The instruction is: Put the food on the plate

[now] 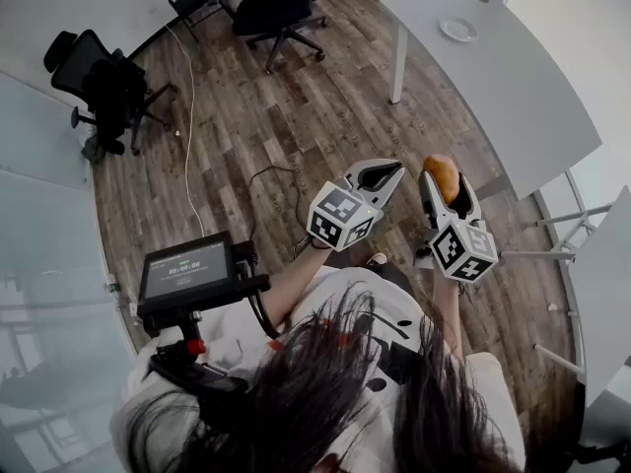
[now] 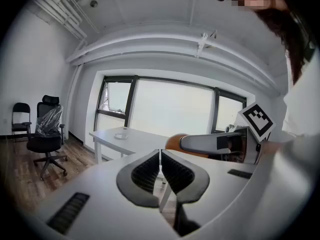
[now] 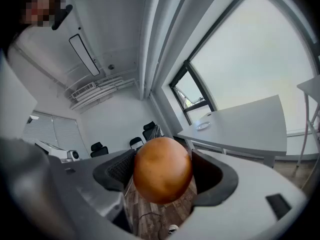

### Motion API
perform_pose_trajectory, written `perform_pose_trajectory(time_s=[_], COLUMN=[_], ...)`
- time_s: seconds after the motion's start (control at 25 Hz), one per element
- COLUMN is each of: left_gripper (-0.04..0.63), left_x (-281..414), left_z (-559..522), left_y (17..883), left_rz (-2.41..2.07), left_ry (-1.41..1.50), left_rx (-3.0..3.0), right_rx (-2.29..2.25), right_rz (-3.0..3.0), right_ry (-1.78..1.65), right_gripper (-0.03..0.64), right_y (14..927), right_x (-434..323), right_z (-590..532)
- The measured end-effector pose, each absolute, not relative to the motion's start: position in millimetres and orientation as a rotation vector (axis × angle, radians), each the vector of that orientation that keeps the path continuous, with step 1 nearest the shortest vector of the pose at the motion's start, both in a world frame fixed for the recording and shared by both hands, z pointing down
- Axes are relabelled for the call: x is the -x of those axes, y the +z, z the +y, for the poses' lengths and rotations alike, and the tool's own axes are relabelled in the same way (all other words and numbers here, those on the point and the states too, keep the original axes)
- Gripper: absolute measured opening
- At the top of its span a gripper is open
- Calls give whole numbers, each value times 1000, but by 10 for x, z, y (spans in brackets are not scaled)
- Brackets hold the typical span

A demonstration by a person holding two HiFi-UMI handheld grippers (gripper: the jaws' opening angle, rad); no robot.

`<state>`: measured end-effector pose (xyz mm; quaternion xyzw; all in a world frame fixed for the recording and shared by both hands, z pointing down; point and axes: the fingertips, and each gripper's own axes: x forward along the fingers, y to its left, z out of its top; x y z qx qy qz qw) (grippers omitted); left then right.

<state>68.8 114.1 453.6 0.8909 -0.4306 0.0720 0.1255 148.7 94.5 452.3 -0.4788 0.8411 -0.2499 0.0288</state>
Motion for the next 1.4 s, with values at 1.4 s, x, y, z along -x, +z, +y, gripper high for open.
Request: perform_pose_trajectory(time_s=[1.4], left_gripper=[15], left_x=[-202], left_z=[430], left_y=[4657], left_rz=[-1281], left_ry=[195], left_rx=[-2509], right_rx=[1476], right_rz=[2637], right_ry=[-783], right_gripper=[350], right_y=[4566], right_x=[-1047], right_z=[182])
